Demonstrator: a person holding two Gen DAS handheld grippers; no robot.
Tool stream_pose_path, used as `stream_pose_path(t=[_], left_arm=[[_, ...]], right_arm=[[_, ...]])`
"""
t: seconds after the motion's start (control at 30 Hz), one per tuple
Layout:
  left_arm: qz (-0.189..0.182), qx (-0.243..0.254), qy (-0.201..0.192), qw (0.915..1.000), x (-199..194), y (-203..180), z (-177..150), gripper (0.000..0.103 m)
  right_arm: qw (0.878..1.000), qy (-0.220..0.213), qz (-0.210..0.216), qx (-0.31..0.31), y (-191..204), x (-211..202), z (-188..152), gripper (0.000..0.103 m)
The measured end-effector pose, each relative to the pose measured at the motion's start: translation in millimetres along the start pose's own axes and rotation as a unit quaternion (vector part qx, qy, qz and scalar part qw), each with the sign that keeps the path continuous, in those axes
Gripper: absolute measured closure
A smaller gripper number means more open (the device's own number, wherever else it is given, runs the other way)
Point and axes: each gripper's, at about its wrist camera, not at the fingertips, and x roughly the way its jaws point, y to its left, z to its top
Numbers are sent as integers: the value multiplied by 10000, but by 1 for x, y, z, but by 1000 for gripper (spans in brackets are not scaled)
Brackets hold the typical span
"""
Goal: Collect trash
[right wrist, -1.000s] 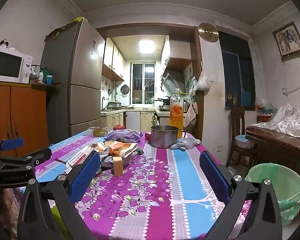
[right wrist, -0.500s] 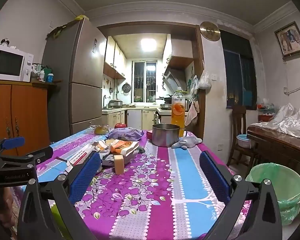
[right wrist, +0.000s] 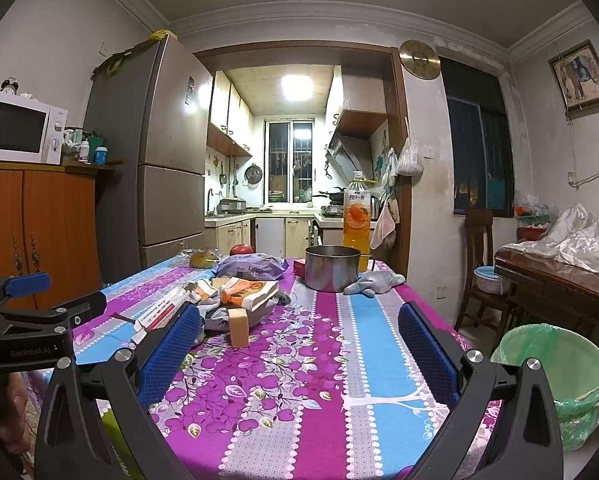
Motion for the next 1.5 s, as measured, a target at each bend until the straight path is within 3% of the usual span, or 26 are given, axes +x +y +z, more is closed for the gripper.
stream_pose_path(t=[1.5], left_arm=[[8, 3, 127, 9999, 7, 0, 1, 5]], right_arm=[[10000, 78, 59, 3, -3, 7, -3, 4]])
